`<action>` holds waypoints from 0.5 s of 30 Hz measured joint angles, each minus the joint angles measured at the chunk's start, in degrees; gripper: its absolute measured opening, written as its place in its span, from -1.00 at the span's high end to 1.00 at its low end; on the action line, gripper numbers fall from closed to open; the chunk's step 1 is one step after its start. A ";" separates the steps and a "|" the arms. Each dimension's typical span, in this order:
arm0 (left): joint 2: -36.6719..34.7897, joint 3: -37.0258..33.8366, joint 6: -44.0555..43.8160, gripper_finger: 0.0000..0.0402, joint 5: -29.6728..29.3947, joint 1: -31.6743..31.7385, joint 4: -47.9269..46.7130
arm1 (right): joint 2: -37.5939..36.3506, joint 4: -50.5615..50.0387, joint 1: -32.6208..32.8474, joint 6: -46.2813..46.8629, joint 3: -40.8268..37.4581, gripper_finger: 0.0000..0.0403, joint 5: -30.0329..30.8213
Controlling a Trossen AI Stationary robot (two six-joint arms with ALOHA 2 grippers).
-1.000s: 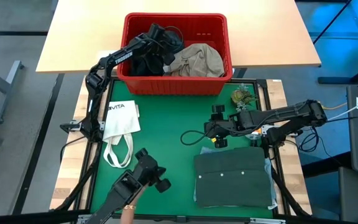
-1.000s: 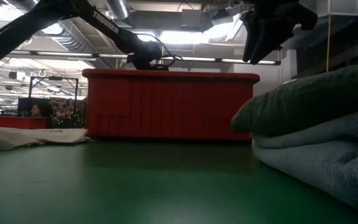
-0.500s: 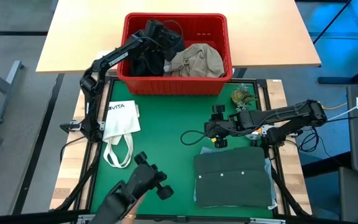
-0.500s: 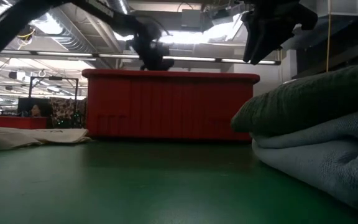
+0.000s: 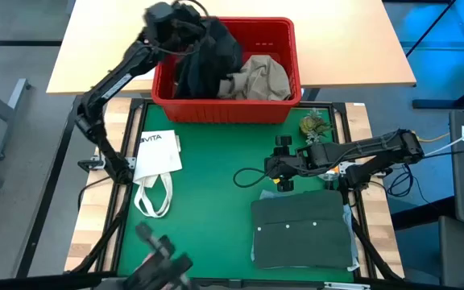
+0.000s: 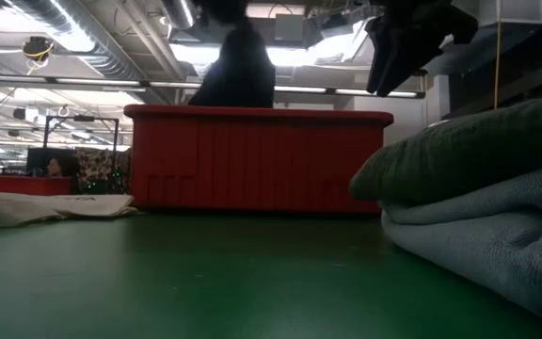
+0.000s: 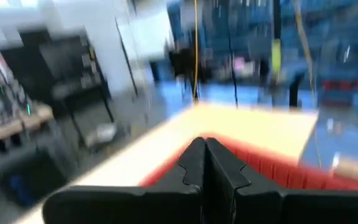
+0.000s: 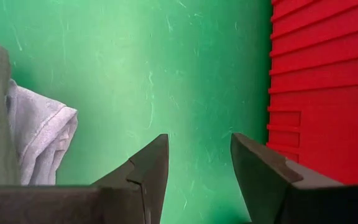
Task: Fold Laundry from Bin
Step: Remove the dark blue jeans from the red bin
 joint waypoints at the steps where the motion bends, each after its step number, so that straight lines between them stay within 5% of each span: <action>1: -1.21 0.00 -0.02 1.00 0.01 -0.41 1.64 | 0.00 0.20 0.00 0.00 0.00 0.14 0.00; 15: -12.91 0.02 -15.38 1.00 15.34 -3.19 22.61 | 0.00 2.43 -0.02 -0.20 0.00 0.14 0.00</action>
